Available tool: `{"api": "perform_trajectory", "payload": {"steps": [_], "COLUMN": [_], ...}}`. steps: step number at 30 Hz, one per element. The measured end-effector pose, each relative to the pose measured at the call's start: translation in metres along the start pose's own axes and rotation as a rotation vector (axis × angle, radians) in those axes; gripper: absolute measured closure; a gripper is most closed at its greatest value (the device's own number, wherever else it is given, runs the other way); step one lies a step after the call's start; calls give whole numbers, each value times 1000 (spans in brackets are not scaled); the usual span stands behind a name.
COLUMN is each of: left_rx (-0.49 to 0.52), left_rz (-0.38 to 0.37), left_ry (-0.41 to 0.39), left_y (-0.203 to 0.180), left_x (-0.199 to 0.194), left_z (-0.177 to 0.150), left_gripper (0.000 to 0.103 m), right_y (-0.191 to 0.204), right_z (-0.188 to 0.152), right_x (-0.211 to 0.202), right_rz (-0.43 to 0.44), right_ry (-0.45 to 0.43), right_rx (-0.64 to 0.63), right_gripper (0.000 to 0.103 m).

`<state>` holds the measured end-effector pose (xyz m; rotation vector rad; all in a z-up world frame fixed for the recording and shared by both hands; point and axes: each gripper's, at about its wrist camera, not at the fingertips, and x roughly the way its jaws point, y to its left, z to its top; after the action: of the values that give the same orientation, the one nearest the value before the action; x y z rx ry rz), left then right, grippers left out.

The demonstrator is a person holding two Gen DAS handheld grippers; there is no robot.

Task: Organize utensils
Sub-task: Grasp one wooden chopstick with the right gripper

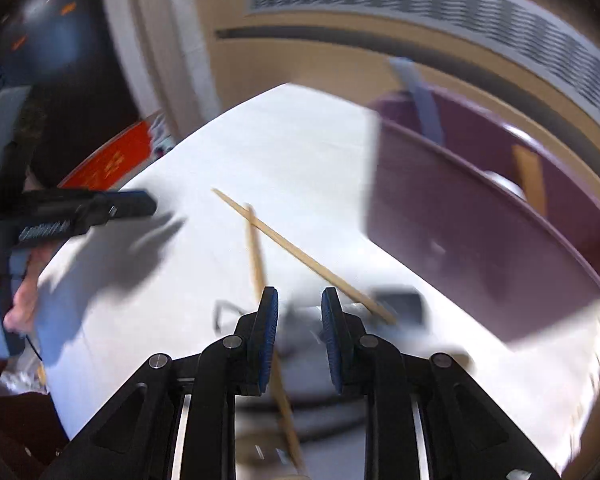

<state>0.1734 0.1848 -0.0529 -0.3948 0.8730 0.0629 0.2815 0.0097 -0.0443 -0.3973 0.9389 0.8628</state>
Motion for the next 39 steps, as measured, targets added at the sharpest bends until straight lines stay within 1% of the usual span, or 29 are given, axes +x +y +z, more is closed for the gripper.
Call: {"api": "perform_trajectory", "payload": {"steps": [3,4,7,8,9,12,14,15,16,18,20,21,24,25,26,28,31,32,34,36,39], "left_rx": [-15,-18,-17,-16,-14,-11,-3,2,9,25,44,52,71,69,62,44,18,14,5,-6,-3], "left_rz": [-23,-28,-41,-47,-51,-69,-92,-103,-115,-133,-143,-146,-143,-138,-132,-119,-95,-91,-89,-90,-100], "left_ry": [20,26,38,40,42,48,53,57,62,71,74,75,64,58,54,46,31,26,17,16,23], "left_y": [6,8,8,8,5,1,-6,-10,-15,-24,-33,-36,-41,-39,-37,-31,-19,-16,-11,-7,-12], "left_x": [1,2,2,2,2,7,12,14,16,20,22,21,16,14,11,7,-2,-4,-8,-7,-1], "left_z": [-10,-13,-15,-15,-13,-10,-8,-7,-6,-5,-4,-4,-5,-5,-5,-4,-3,-3,-3,-3,-2], "left_gripper": [87,87,87,87,86,86,85,85,85,85,85,85,84,83,83,83,82,82,82,80,79], "right_y": [8,8,4,-2,-8,-22,-23,-22,-20,-14,-6,-1,12,18,16,11,14,13,13,9,-7], "right_z": [24,32,38,37,34,17,-2,-10,-19,-33,-40,-41,-34,-27,-25,-8,19,23,27,21,1], "right_x": [25,35,53,54,52,39,30,26,19,9,3,3,10,15,16,24,43,45,47,37,-1], "right_rz": [20,10,-47,-42,-10,93,137,134,119,84,53,51,23,-3,-17,-24,2,15,27,35,43], "right_ry": [14,17,46,58,51,88,109,112,106,121,127,136,139,130,123,114,112,113,120,115,63], "right_rx": [-26,-36,-39,-27,3,92,111,109,99,73,43,25,-34,-64,-78,-91,-83,-71,-44,-1,79], "right_gripper": [82,83,83,82,82,82,83,84,85,85,85,85,85,85,85,85,85,92,97,98,98]}}
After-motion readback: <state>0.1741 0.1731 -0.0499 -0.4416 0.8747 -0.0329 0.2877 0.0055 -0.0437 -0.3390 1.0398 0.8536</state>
